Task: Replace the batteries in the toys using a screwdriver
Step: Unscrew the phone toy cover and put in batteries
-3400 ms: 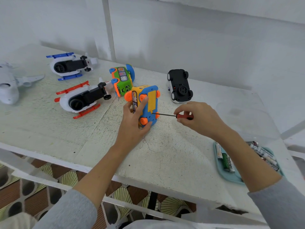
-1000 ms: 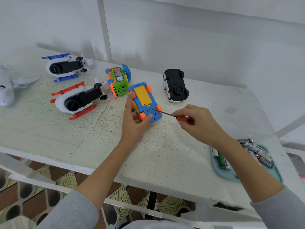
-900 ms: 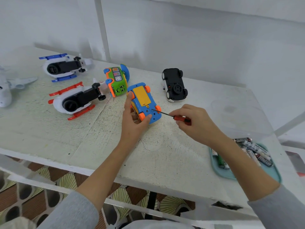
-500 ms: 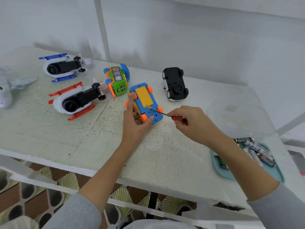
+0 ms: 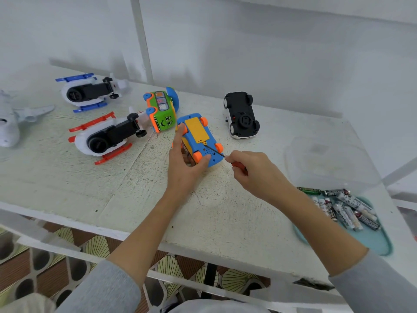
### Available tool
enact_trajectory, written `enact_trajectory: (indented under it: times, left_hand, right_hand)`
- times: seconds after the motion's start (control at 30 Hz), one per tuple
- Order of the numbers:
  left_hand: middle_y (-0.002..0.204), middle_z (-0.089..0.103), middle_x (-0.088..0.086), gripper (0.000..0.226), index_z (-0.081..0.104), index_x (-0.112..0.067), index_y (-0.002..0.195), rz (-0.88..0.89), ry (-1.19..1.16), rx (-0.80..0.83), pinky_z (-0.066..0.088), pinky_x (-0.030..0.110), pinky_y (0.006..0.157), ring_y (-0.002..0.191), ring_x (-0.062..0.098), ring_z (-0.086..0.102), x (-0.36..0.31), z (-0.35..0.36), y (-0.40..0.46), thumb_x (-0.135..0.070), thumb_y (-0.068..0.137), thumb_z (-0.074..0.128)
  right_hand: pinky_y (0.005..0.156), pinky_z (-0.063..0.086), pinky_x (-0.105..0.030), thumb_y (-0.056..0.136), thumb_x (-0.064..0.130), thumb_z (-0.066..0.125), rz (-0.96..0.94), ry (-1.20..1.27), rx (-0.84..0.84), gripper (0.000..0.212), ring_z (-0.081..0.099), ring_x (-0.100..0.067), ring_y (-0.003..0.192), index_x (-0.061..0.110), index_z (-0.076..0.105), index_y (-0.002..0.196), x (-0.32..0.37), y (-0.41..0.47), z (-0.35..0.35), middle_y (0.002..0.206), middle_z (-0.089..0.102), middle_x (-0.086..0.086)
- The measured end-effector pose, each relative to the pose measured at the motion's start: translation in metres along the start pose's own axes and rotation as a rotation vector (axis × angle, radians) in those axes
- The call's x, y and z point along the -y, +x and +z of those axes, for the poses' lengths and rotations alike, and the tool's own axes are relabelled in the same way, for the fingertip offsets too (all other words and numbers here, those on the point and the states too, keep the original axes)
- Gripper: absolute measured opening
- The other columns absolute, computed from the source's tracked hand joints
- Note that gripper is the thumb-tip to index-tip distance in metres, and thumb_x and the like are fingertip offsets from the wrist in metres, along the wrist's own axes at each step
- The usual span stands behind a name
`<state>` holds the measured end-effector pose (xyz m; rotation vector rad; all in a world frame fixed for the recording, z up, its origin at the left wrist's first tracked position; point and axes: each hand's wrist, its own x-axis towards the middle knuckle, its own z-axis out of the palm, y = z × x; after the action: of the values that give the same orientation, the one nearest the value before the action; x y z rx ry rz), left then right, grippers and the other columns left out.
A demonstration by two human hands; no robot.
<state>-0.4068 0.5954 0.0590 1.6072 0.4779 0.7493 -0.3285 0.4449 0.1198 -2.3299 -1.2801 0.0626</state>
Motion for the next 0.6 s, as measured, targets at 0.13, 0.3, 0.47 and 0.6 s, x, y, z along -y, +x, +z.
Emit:
enact_trajectory:
  times: [0.13,0.3,0.47,0.6]
  left_hand:
    - [0.126,0.052,0.005,0.079,0.025,-0.038,0.137,-0.011,-0.028,0.002,0.048,0.008,0.068,0.086,-0.012,0.061,-0.008,-0.001,0.002,0.002,0.083,0.068]
    - [0.121,0.05,0.008,0.078,0.023,-0.024,0.145,-0.02,-0.054,0.03,0.047,0.007,0.064,0.08,-0.014,0.062,-0.019,0.0,-0.001,0.008,0.085,0.063]
    - [0.123,0.049,0.009,0.077,0.022,-0.022,0.146,-0.032,-0.074,0.043,0.047,0.006,0.064,0.08,-0.015,0.061,-0.021,0.0,-0.001,0.009,0.087,0.061]
    - [0.124,0.052,0.01,0.081,0.021,-0.024,0.148,-0.049,-0.063,0.031,0.048,0.007,0.065,0.082,-0.014,0.061,-0.017,-0.002,0.002,0.005,0.086,0.064]
  right_hand:
    - [0.06,0.049,-0.045,0.088,0.003,0.048,-0.045,0.01,-0.041,0.019,0.051,-0.027,0.068,0.006,0.06,0.103,0.001,0.003,0.007,0.077,0.06,-0.011]
    - [0.055,0.047,-0.045,0.086,0.0,0.05,-0.056,0.053,-0.071,0.017,0.048,-0.026,0.06,0.004,0.061,0.099,0.0,0.003,0.012,0.072,0.059,-0.012]
    - [0.055,0.048,-0.047,0.086,-0.001,0.05,-0.076,0.073,-0.093,0.014,0.051,-0.029,0.06,0.001,0.06,0.096,0.001,0.006,0.018,0.073,0.061,-0.014]
    - [0.057,0.048,-0.047,0.086,0.0,0.05,-0.074,0.083,-0.1,0.015,0.052,-0.029,0.062,0.001,0.059,0.098,0.0,0.006,0.021,0.075,0.061,-0.014]
